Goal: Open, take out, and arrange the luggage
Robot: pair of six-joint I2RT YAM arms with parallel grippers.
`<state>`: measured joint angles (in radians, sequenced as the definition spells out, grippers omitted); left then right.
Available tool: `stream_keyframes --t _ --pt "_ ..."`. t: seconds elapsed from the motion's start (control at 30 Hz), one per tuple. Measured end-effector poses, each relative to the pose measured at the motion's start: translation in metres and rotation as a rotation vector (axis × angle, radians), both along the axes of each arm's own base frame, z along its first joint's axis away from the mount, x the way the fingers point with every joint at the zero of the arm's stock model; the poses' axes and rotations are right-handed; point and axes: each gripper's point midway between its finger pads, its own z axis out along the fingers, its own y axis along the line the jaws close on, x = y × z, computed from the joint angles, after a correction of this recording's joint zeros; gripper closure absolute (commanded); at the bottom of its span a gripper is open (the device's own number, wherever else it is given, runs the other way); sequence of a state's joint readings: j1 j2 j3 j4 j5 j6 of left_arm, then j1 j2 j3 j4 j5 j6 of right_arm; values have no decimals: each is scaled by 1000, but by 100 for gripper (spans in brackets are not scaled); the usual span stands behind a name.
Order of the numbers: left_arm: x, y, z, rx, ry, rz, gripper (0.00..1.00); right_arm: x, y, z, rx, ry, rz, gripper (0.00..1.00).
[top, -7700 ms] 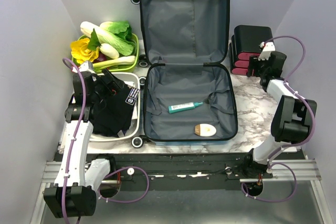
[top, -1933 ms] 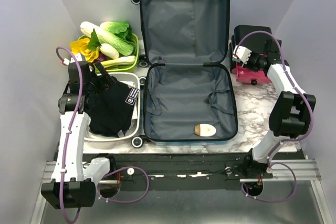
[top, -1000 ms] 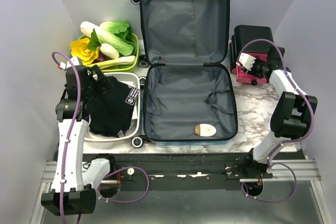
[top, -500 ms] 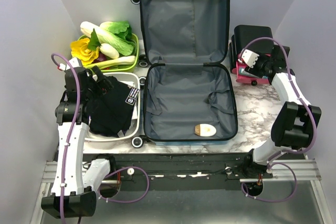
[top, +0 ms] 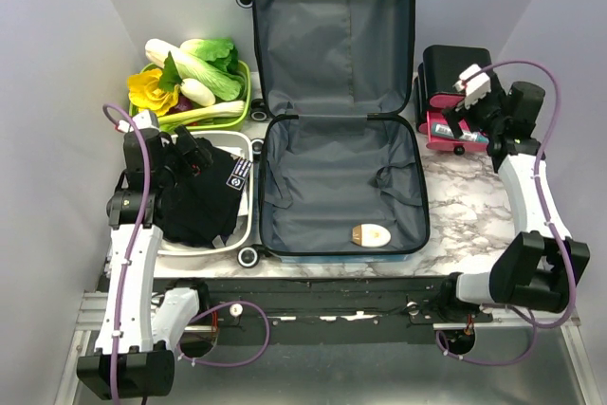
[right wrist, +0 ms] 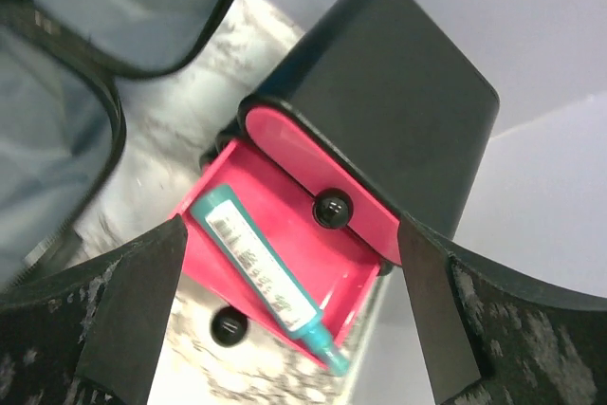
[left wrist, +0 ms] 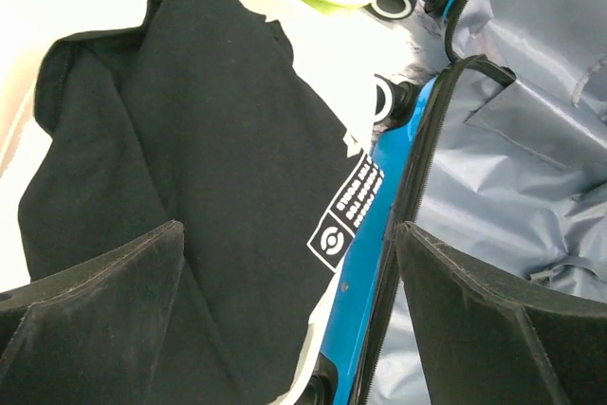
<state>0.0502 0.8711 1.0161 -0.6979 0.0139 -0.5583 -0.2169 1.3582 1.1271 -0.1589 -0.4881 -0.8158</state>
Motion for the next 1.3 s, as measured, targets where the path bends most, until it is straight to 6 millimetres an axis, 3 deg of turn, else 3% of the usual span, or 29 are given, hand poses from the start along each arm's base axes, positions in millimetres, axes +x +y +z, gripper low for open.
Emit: stream_keyframes --t 0.13,0.23,0.47,0.57,0.73,0.83,1.07,1.3 --pt "1 -5 0 -20 -24 -17 1 -5 -5 21 222 -43 -165 0" --pt "0 -6 -4 -27 -41 -17 1 -17 -17 18 382 -43 -342 0" --pt "3 -9 -6 -37 -58 -32 1 -49 -38 -54 560 129 -673 13" --pt "5 -9 -8 -38 -63 -35 1 -54 -43 -85 551 227 -731 21" --pt "4 -9 -14 -39 -52 -35 1 -58 -47 -141 520 414 -776 23" --pt "5 -9 -14 -40 -57 -34 1 -60 -46 -161 510 487 -770 23" --pt "6 -10 -22 -55 -44 -26 1 -50 -51 -159 482 481 -754 23" --pt "7 -10 -21 -56 -49 -24 1 -33 -72 -116 452 333 -786 23"
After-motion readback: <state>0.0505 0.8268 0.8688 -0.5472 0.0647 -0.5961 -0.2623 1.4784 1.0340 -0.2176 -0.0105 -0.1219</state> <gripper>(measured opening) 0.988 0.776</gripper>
